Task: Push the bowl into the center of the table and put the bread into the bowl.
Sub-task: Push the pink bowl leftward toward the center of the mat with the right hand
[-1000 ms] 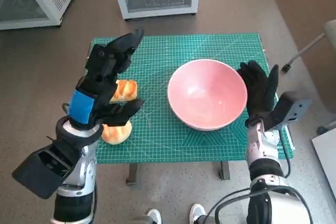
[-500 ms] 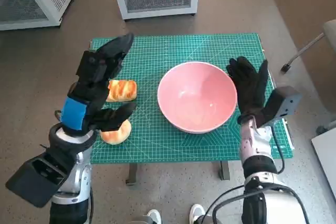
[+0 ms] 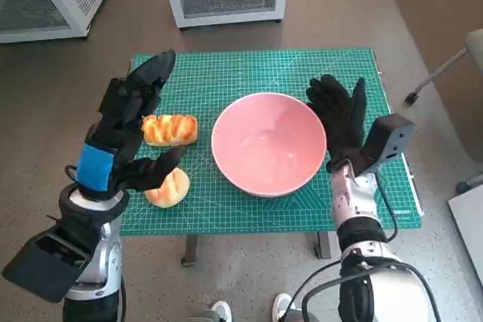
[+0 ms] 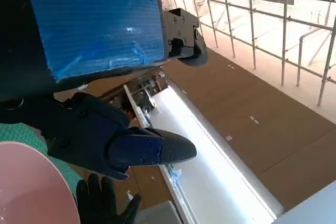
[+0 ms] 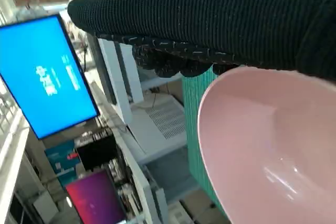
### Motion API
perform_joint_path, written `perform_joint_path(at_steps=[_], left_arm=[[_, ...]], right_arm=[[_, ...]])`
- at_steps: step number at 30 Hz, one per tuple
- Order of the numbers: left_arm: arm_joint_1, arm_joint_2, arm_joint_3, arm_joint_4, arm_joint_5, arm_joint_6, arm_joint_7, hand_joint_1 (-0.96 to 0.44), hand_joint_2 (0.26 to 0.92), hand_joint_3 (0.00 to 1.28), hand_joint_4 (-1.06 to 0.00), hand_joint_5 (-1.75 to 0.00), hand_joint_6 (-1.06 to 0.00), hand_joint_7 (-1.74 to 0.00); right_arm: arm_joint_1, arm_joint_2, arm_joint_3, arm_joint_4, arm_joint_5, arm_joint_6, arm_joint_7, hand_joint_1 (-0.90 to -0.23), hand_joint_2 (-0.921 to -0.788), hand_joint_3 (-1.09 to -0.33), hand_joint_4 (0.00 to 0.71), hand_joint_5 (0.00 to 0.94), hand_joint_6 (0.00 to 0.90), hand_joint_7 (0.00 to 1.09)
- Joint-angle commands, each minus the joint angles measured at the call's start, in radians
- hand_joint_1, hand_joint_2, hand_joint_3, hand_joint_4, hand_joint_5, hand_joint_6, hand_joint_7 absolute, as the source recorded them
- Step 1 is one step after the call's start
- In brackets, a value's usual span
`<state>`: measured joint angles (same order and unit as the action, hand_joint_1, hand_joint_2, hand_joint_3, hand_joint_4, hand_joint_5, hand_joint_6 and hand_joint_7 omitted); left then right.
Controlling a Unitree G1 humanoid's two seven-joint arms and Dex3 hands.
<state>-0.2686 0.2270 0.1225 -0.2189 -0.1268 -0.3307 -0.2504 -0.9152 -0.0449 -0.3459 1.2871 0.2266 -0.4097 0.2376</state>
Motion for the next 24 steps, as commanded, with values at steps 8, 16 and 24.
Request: perform_joint_path(at_steps=[8,16,24], left_arm=[[0.000,0.004,-0.004,0.001,0.002,-0.005,0.002,-0.61,0.921,0.33,-0.26,-0.01,-0.17,-0.41],[-0.001,0.003,-0.004,0.009,0.002,-0.013,0.000,-0.61,0.921,0.33,-0.27,-0.01,-0.17,-0.40],[-0.008,0.007,0.003,0.034,0.004,-0.035,0.000,-0.60,0.921,0.33,-0.27,0.00,-0.17,-0.40]], right_arm=[[-0.020,-0.008,0.014,0.020,-0.038,0.038,-0.021,-0.356,-0.920,-0.560,0.473,0.004,0.247,0.53],[-0.030,-0.032,0.008,0.004,-0.038,0.004,-0.001,-0.354,-0.917,-0.562,0.480,0.006,0.241,0.52],[-0.037,-0.055,0.023,-0.048,-0.043,-0.109,0.037,-0.353,-0.895,-0.601,0.488,0.006,0.218,0.57]])
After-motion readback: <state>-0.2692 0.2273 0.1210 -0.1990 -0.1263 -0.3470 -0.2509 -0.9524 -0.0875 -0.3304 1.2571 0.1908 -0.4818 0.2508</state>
